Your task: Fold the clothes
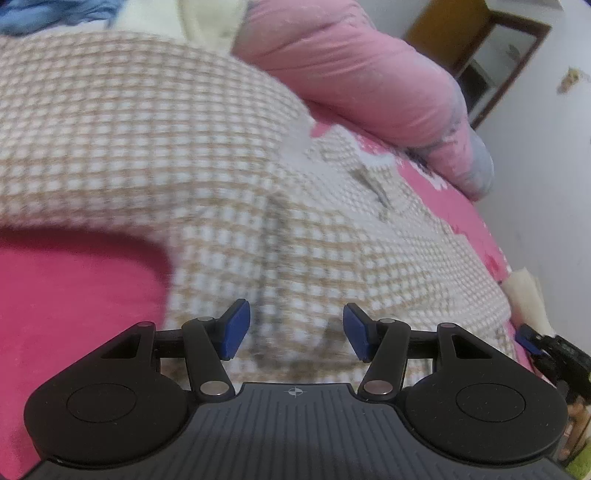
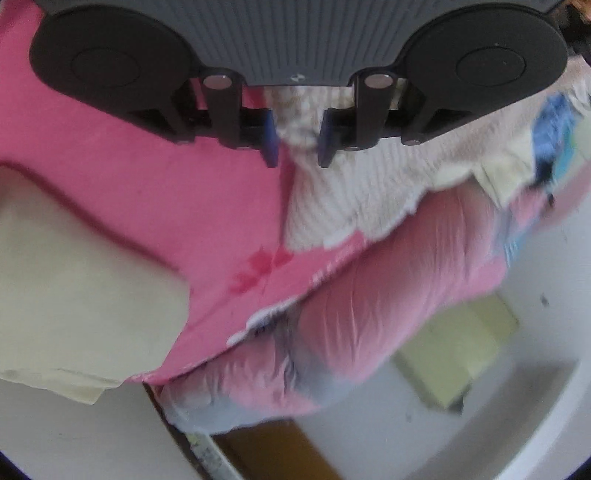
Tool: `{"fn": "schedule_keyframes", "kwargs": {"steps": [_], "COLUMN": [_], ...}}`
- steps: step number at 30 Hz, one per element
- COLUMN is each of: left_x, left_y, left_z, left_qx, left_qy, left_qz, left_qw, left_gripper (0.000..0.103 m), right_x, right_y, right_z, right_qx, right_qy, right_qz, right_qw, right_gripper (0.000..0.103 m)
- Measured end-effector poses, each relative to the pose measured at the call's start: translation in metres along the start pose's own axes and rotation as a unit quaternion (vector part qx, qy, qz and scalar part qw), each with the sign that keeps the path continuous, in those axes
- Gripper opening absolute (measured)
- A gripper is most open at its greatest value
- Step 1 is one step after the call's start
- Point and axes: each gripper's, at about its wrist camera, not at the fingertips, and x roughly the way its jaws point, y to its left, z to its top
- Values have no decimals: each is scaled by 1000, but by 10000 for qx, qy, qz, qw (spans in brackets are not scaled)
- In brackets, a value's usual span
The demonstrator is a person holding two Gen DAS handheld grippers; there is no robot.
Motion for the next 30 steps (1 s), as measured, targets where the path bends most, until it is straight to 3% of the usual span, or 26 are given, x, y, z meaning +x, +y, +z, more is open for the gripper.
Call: {"fn": "schedule_keyframes", "kwargs": {"steps": [5,11,16,18,19,23,30], "left_x": [9,20,29,32,32,21,-16], "left_y": [-26,-20,-25,-28,-31,-40,-56], "left_z": [-3,3,5,5,5,9,45], "left_qx": [666,433,196,204,256,309,570], "left_qy": [30,105,-84,-199,-269,-566,-1296], "left_qz": [334,326,508,607,699,851,1006], "left_qw": [9972,9985,9985,9977,9969,9943,9848], "left_gripper": [57,57,59,51,38,14,9], "right_x": [17,30,30,30,30,30,31], "right_y": [6,4,-4,-7,-8,-9,-9], "right_z": [-4,-9,-11,-12,-12,-13,-14], "right_qx": [-63,41,277,348,370,403,387], "right_qy": [148,184,150,139,134,124,83], "right_qz": [-97,-67,94,140,152,175,234], "right_qw": [9998,9998,9995,9992,9991,9990,9989], "right_gripper": [26,25,25,25,25,25,24]}}
